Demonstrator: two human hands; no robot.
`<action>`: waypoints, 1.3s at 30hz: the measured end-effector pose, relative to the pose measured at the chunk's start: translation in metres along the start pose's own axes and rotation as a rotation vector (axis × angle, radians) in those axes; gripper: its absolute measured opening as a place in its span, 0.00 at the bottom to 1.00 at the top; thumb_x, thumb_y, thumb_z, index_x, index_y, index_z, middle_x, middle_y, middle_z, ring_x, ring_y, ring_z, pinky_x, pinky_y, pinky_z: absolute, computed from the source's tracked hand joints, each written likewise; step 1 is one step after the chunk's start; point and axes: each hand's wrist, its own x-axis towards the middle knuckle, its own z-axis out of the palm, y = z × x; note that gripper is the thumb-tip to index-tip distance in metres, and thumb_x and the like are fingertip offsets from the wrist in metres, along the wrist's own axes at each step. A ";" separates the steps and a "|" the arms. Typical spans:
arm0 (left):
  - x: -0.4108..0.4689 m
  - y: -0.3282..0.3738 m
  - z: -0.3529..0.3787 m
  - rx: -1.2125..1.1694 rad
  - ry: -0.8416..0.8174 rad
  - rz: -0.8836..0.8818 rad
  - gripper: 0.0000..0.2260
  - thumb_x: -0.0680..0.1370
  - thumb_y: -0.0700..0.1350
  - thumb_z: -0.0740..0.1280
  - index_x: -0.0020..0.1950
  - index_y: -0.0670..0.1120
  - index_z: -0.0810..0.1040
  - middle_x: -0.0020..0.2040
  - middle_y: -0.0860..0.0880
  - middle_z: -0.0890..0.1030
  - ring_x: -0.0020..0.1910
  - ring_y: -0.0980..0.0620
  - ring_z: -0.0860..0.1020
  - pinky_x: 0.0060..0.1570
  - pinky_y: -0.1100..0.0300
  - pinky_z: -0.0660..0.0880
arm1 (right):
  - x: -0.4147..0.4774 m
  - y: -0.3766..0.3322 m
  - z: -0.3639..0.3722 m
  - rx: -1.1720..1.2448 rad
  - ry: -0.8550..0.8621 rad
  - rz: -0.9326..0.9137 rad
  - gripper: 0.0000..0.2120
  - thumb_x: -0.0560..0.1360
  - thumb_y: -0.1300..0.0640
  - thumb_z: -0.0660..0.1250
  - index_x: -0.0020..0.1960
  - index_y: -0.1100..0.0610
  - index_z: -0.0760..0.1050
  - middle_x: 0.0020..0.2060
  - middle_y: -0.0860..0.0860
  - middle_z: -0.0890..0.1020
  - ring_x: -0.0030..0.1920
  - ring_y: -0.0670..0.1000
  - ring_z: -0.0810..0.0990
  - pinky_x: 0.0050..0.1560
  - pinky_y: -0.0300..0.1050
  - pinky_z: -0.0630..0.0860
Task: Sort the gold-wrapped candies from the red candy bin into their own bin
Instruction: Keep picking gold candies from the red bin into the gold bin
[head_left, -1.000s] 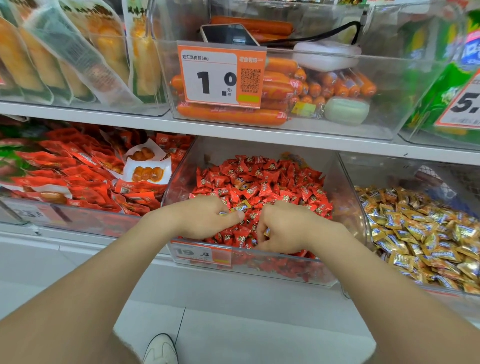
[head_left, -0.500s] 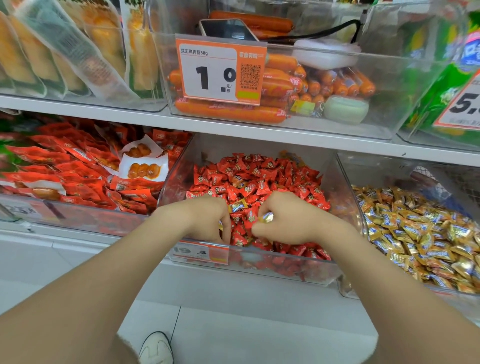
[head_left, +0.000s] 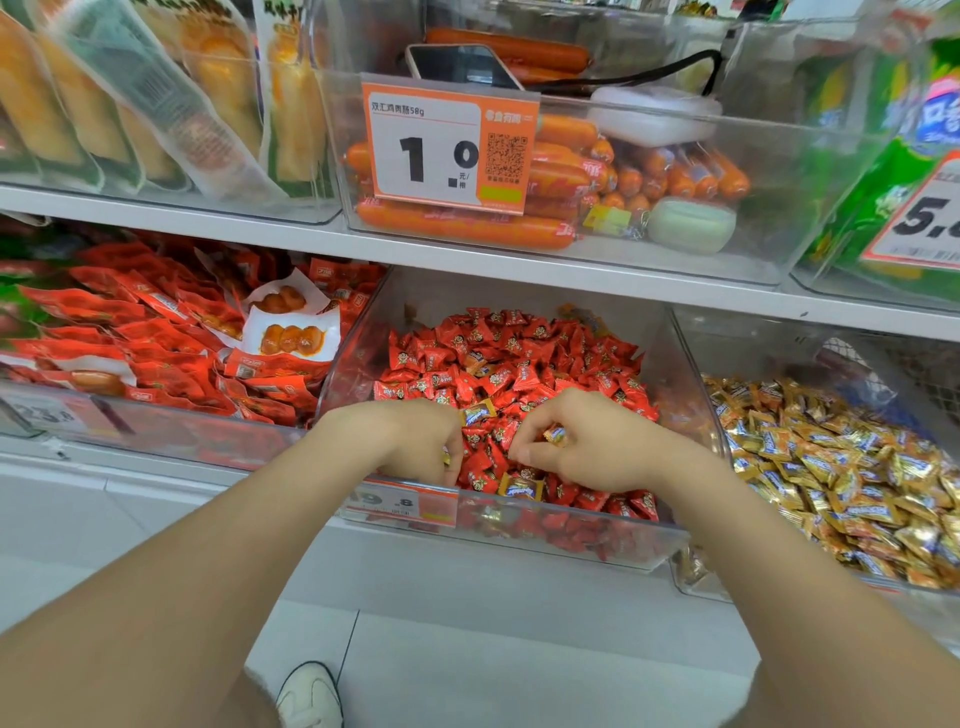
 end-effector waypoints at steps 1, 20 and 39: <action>-0.002 -0.002 -0.001 -0.030 0.014 0.004 0.10 0.77 0.39 0.69 0.46 0.52 0.86 0.50 0.56 0.83 0.50 0.50 0.82 0.54 0.50 0.82 | -0.001 -0.002 -0.002 0.007 0.004 -0.012 0.12 0.82 0.43 0.70 0.45 0.49 0.86 0.34 0.39 0.84 0.33 0.38 0.79 0.39 0.33 0.73; -0.030 0.000 -0.014 -0.532 0.268 0.093 0.04 0.80 0.43 0.66 0.48 0.45 0.74 0.32 0.50 0.70 0.27 0.50 0.65 0.25 0.62 0.66 | 0.025 -0.007 0.022 -0.385 -0.143 -0.082 0.05 0.74 0.49 0.75 0.47 0.49 0.87 0.44 0.42 0.87 0.47 0.48 0.83 0.50 0.51 0.83; -0.009 0.013 -0.005 -0.466 0.227 0.101 0.23 0.82 0.60 0.68 0.34 0.45 0.79 0.27 0.49 0.72 0.26 0.49 0.68 0.29 0.57 0.67 | 0.010 0.002 0.004 -0.104 -0.153 -0.040 0.09 0.84 0.53 0.66 0.52 0.50 0.85 0.34 0.47 0.85 0.32 0.41 0.77 0.36 0.38 0.74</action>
